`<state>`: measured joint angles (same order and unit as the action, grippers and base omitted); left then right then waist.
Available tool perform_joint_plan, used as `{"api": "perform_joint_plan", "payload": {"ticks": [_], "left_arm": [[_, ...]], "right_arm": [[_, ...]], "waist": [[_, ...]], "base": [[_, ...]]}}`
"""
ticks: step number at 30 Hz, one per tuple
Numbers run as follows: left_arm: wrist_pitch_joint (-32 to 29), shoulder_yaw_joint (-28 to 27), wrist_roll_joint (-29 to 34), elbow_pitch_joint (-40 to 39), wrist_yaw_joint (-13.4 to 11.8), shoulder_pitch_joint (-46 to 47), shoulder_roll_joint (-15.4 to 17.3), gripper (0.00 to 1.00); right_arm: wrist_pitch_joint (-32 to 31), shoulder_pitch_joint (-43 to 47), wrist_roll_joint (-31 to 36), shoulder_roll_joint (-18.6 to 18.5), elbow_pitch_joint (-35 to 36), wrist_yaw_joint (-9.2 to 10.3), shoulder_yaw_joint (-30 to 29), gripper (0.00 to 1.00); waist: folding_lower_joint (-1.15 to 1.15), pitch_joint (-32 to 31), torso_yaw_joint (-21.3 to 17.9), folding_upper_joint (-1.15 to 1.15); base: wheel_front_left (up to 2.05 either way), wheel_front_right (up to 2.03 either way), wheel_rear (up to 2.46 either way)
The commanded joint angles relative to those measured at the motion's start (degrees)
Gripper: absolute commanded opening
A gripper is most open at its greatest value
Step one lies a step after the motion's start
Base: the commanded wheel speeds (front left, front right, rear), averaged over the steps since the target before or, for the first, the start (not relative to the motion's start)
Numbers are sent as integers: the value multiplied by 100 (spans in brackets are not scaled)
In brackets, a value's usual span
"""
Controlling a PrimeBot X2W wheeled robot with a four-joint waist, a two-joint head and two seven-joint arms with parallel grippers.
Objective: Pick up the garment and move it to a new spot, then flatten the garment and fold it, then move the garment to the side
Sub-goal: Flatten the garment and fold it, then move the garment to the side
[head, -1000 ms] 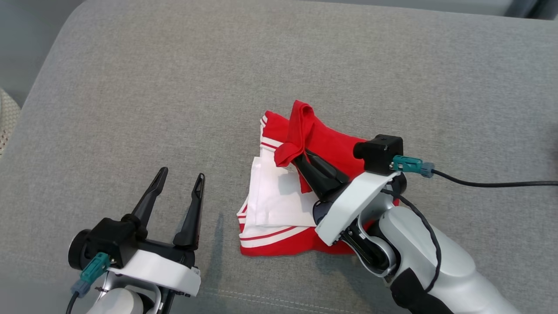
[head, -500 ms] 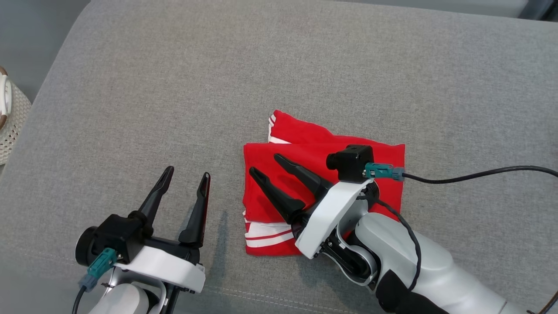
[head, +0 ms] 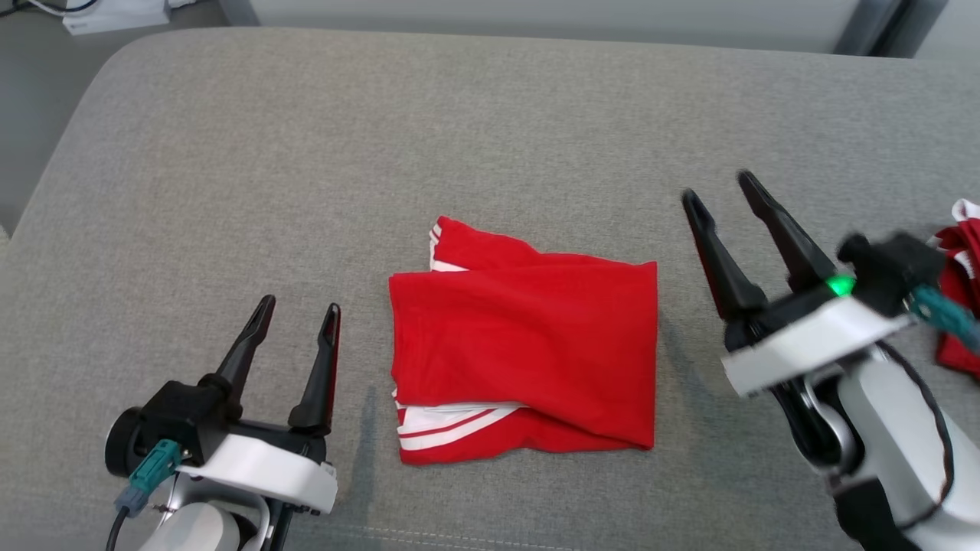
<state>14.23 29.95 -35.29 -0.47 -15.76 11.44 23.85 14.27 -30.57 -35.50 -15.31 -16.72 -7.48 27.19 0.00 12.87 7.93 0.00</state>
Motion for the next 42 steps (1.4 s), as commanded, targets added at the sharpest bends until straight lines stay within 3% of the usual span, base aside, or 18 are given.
{"api": "perform_joint_plan", "payload": {"ticks": [1, 8, 20, 30, 42], "left_arm": [[56, -265, 22, -140, -48, 50, 199, 100], [16, -370, 1, -239, -168, -55, 333, 100], [-46, -570, -72, -488, -454, -363, 505, 100], [-80, -609, -99, -628, -576, -445, 531, 100], [-24, -627, -80, -661, -578, -345, 408, 100]], "right_arm": [[72, 252, 184, 55, 256, -1, -51, 100], [72, 1591, 1541, -82, 1040, -1, -1279, 100], [73, 2969, 2046, 240, 1431, -1, -1964, 100], [73, 2839, 1983, 248, 1299, -1, -1912, 100], [71, 1996, 1565, 61, 425, -1, -1070, 100]], "waist": [[0, -74, -89, 0], [0, -215, -349, 0], [0, -431, -604, 0], [0, -349, -543, 0], [0, -166, -80, 0]], "base": [[0, 0, 0], [0, 0, 0], [0, 0, 0], [0, 0, 0], [0, 0, 0]]}}
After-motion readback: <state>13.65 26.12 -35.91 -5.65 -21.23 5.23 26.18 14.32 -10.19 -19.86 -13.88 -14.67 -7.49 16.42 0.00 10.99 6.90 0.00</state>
